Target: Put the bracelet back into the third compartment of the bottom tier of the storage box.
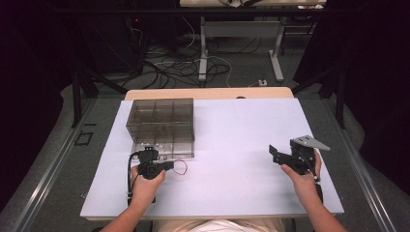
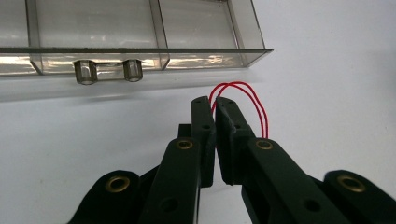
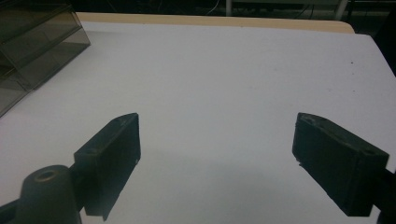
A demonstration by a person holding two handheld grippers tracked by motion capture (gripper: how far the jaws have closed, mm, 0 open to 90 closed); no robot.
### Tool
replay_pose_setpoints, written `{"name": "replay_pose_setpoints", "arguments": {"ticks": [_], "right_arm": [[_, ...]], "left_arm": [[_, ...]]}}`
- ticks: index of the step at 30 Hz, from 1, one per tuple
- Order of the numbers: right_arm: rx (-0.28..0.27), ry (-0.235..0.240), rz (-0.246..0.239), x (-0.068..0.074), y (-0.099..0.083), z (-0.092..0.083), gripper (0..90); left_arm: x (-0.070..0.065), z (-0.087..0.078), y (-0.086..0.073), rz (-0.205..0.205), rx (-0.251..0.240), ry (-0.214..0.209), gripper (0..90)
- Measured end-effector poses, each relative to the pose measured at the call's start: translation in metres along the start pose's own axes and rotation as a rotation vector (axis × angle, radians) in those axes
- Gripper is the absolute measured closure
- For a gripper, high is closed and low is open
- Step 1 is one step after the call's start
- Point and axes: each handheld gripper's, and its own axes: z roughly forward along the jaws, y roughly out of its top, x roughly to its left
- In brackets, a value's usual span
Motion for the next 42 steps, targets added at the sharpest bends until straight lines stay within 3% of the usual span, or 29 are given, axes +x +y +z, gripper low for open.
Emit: {"name": "replay_pose_setpoints", "arguments": {"ticks": [13,19,22,23,28,33,34,36,42], "right_arm": [[0.005,0.007,0.002,0.002,0.000,0.000,14.3],[0.001,0.007,0.003,0.001,-0.001,0.001,13.6],[0.034,0.016,-0.002,0.001,0.000,0.000,13.2],[0.012,0.018,-0.001,0.002,-0.001,0.001,13.2],[0.014,0.022,0.002,0.002,-0.002,0.001,13.2],[0.036,0.022,-0.005,0.001,0.000,0.000,13.1],[0.008,0.029,0.002,0.001,-0.001,0.002,13.2],[0.003,0.022,0.009,0.002,-0.001,0.003,13.2],[0.018,0.032,-0.002,0.003,0.000,0.004,13.2]], "left_arm": [[0.000,-0.008,0.001,0.009,-0.057,-0.003,86.9],[-0.003,-0.012,0.001,0.042,-0.096,0.008,87.0],[-0.005,-0.014,0.001,0.060,-0.110,0.009,86.9],[-0.007,-0.015,0.002,0.070,-0.123,0.012,86.9],[-0.010,-0.018,0.001,0.097,-0.143,0.014,86.9],[-0.012,-0.019,0.000,0.116,-0.164,0.022,86.9],[-0.013,-0.019,0.000,0.120,-0.169,0.026,86.9],[-0.013,-0.020,0.000,0.132,-0.173,0.024,86.9],[-0.015,-0.024,-0.001,0.140,-0.207,0.033,86.9]]}}
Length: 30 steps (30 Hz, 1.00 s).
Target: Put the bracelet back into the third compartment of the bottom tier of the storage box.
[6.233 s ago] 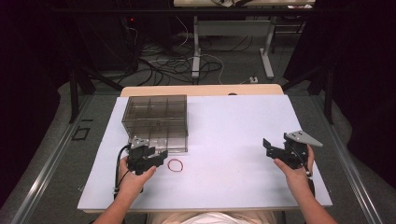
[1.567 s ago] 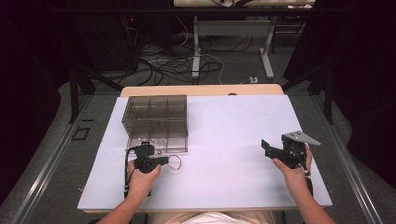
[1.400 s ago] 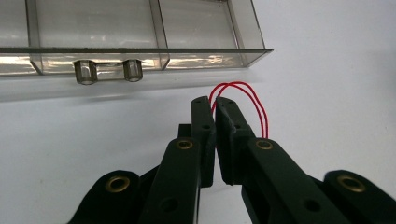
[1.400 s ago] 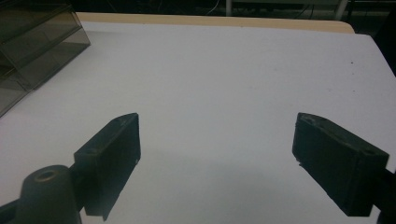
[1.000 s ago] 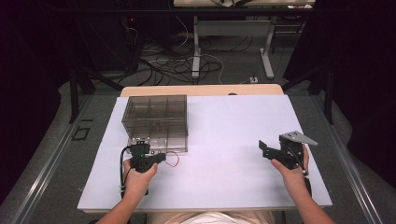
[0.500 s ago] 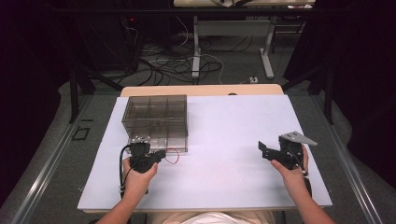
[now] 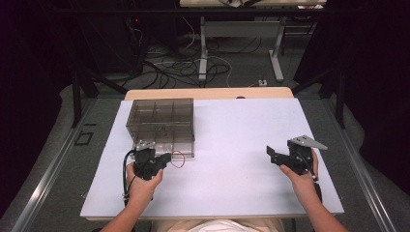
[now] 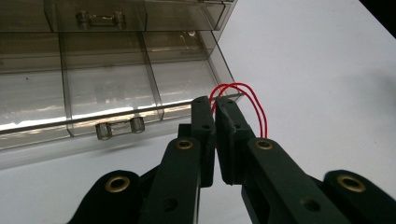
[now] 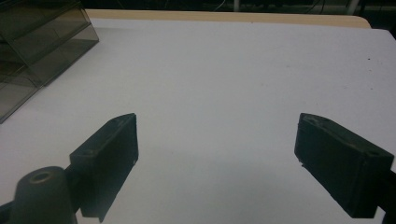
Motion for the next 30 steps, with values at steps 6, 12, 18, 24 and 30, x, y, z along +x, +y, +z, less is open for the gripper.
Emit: {"name": "replay_pose_setpoints", "arguments": {"ticks": [6,12,18,24,30], "right_arm": [[-0.010,-0.003,0.002,-0.001,0.000,0.000,13.2],[-0.018,-0.007,0.003,0.002,0.000,0.000,13.2],[-0.014,-0.007,-0.007,0.001,0.001,-0.001,13.2],[-0.016,-0.007,-0.001,0.002,0.001,-0.001,13.2],[-0.015,-0.004,-0.014,0.002,0.002,-0.002,13.2]], "left_arm": [[-0.001,-0.002,0.001,0.014,-0.011,-0.002,86.9],[-0.002,-0.004,0.003,0.028,-0.028,-0.004,86.9],[-0.004,-0.005,0.004,0.028,-0.035,-0.007,86.9],[-0.007,-0.003,0.009,0.035,-0.036,-0.008,87.0],[-0.007,0.000,0.014,0.027,-0.041,-0.007,86.9]]}}
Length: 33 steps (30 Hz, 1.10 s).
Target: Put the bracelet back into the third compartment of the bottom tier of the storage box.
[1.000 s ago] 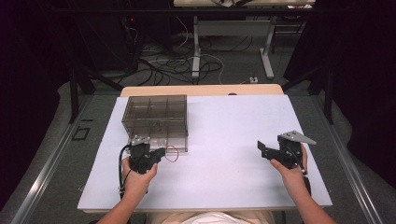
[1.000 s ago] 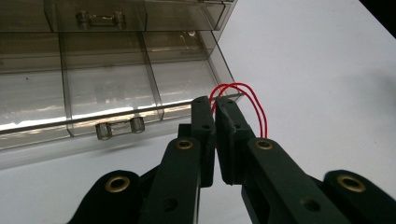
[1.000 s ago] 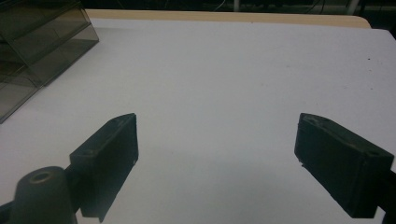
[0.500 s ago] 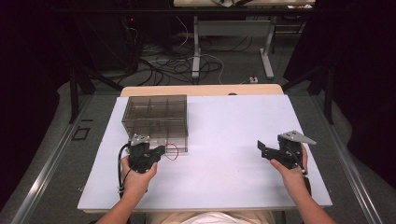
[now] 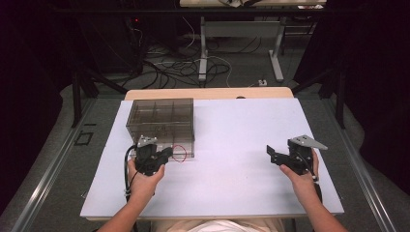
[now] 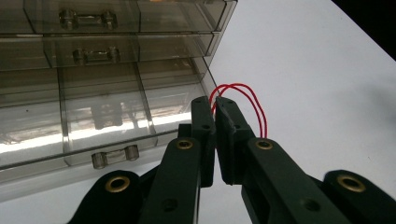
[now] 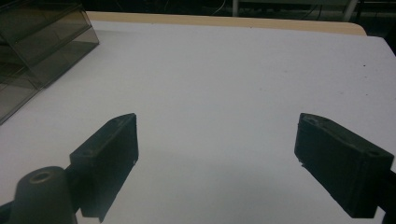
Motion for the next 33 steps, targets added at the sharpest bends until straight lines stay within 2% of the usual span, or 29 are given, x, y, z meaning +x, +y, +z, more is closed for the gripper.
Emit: {"name": "replay_pose_setpoints", "arguments": {"ticks": [5,9,17,24,33], "right_arm": [[-0.006,-0.004,0.018,0.001,0.000,0.000,13.2],[0.006,-0.003,0.015,0.000,0.000,-0.001,13.2],[-0.006,-0.004,0.013,0.000,0.000,0.000,13.2],[0.005,-0.006,0.013,-0.001,0.000,-0.001,13.2],[-0.007,-0.004,0.009,-0.002,0.000,-0.001,13.3]], "left_arm": [[0.001,0.003,0.004,-0.002,-0.011,0.002,86.9],[0.000,0.007,0.008,-0.009,-0.017,0.003,86.9],[-0.002,0.013,0.013,-0.012,-0.024,0.007,87.0],[-0.005,0.023,0.019,-0.017,-0.018,0.006,86.9],[-0.005,0.033,0.022,-0.027,-0.015,0.019,86.9]]}}
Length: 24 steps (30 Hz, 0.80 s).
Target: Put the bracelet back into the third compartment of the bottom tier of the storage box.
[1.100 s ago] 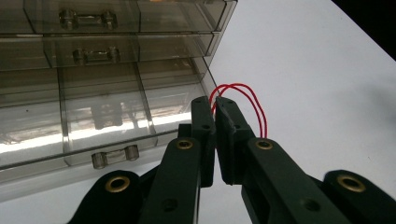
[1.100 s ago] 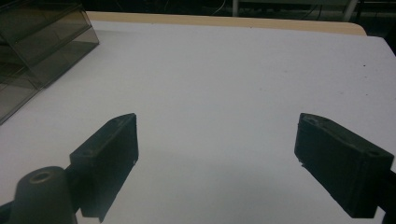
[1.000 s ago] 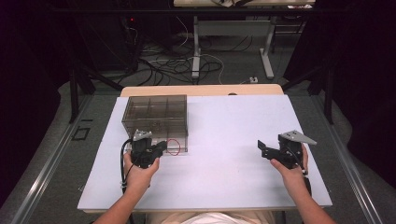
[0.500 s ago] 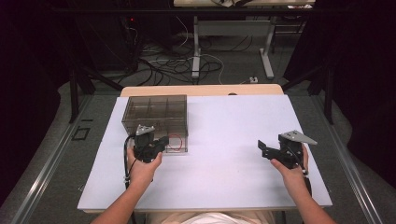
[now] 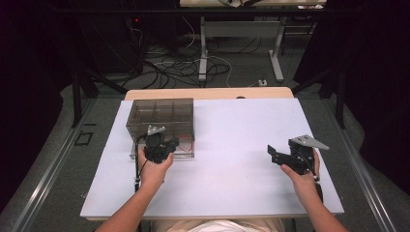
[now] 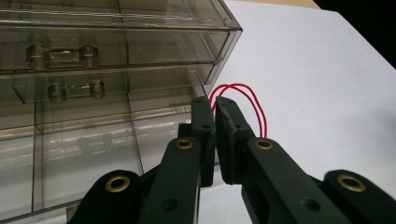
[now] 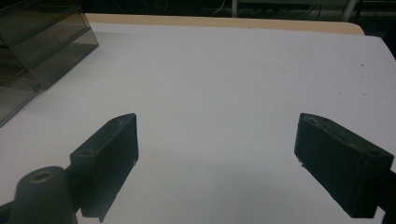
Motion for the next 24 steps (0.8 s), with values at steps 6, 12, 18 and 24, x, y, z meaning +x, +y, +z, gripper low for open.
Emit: {"name": "replay_pose_setpoints", "arguments": {"ticks": [6,12,18,24], "right_arm": [[-0.001,0.000,0.001,0.000,0.000,0.000,13.3],[0.000,0.000,-0.002,0.000,0.000,0.000,13.3],[0.006,0.004,0.000,0.000,0.000,0.000,13.4],[0.006,0.006,0.000,-0.001,0.000,0.000,13.4]], "left_arm": [[0.005,0.006,0.001,-0.014,0.013,0.012,86.9],[0.007,0.013,0.001,-0.023,0.025,0.026,86.9],[0.009,0.020,0.001,-0.024,0.047,0.030,86.9],[0.009,0.024,-0.001,-0.034,0.055,0.038,86.9]]}}
